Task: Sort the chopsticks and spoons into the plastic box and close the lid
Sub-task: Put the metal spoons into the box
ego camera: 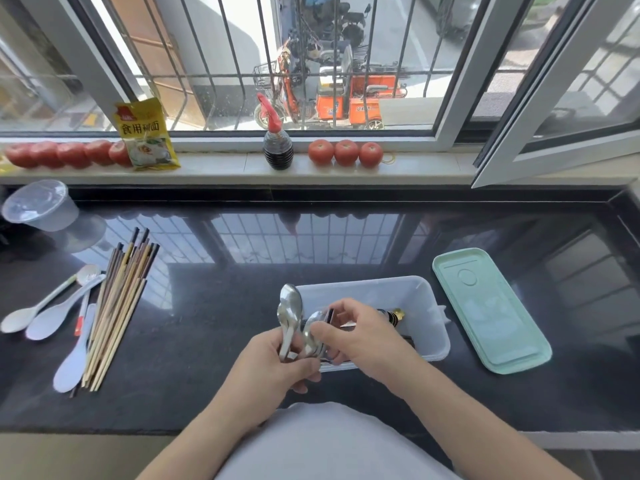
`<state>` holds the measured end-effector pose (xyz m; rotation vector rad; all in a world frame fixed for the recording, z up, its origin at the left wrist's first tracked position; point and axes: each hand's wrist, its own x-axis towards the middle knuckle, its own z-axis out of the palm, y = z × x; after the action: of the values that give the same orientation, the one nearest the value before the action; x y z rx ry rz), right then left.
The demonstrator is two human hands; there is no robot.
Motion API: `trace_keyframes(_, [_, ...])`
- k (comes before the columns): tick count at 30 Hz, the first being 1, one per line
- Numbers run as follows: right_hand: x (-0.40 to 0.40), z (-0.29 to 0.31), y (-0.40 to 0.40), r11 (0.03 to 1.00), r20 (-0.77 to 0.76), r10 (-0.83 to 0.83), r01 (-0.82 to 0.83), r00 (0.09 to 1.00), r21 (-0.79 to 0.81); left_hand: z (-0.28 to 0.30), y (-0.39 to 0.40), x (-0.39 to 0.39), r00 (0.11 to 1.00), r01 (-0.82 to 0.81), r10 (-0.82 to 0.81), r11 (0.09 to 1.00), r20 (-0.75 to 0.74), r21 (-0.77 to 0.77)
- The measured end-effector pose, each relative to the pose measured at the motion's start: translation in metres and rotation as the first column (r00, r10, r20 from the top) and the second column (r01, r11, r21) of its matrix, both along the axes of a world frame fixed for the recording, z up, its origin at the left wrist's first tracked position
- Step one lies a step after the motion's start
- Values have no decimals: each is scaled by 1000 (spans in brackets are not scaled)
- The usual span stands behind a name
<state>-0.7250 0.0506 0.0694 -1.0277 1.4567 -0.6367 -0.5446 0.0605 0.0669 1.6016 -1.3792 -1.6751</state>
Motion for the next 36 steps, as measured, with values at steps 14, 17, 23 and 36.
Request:
trace_keyframes(14, [2, 0, 8, 999, 123, -45, 48, 991, -15, -3, 11, 6, 996, 57, -53, 997, -68, 53])
trace_keyframes(17, [7, 0, 10, 998, 36, -31, 33, 999, -54, -2, 11, 10, 998, 63, -63, 998, -9, 16])
trace_keyframes(23, [23, 2, 9, 993, -17, -119, 119, 993, 7, 5, 13, 17, 983, 156, -145, 982, 111, -104])
trace_keyframes(36, [17, 7, -2, 995, 10, -99, 99, 995, 29, -2, 0, 17, 949, -25, 77, 985, -304, 170])
